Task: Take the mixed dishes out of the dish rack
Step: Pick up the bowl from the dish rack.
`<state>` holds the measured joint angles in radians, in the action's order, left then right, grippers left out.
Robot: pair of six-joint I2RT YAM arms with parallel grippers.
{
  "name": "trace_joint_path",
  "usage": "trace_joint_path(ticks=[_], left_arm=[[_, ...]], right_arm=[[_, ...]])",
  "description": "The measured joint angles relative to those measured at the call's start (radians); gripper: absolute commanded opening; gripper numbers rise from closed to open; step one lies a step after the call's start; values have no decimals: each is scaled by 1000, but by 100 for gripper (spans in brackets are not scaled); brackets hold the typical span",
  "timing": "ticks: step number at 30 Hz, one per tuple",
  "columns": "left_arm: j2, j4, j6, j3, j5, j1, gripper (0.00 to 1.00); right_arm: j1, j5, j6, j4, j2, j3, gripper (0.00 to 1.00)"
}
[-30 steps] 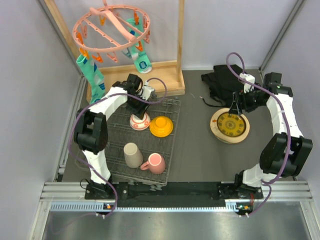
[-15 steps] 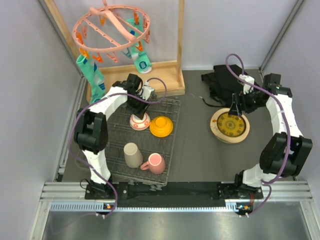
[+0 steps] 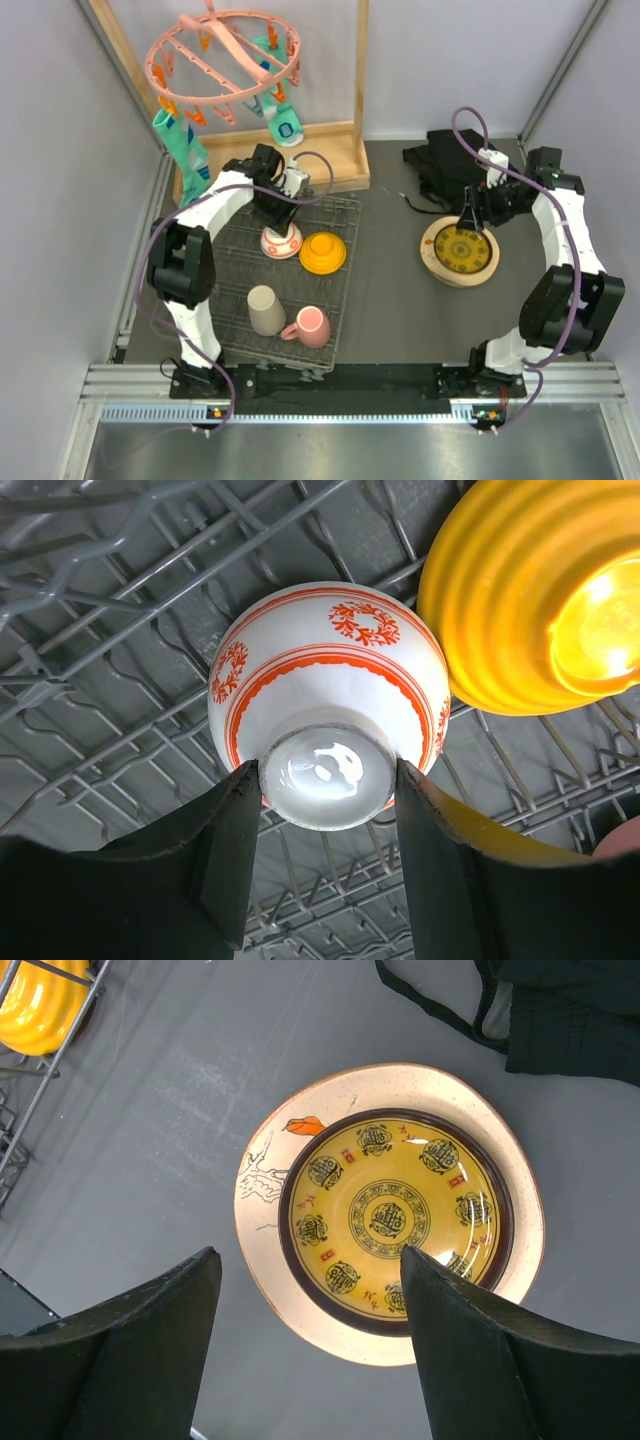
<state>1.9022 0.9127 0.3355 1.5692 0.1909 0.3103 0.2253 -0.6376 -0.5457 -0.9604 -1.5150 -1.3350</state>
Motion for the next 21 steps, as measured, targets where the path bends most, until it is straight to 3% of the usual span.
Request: trace_joint_path(ticks=[13,21], left_arm=[[-64,10,-1,13,0,-3,0],[-168,16,-23,13,130,-78,0]], right_arm=[[-15,1,2,-2,0,-3,73],[-178,-26,49,-5,0,-121,75]])
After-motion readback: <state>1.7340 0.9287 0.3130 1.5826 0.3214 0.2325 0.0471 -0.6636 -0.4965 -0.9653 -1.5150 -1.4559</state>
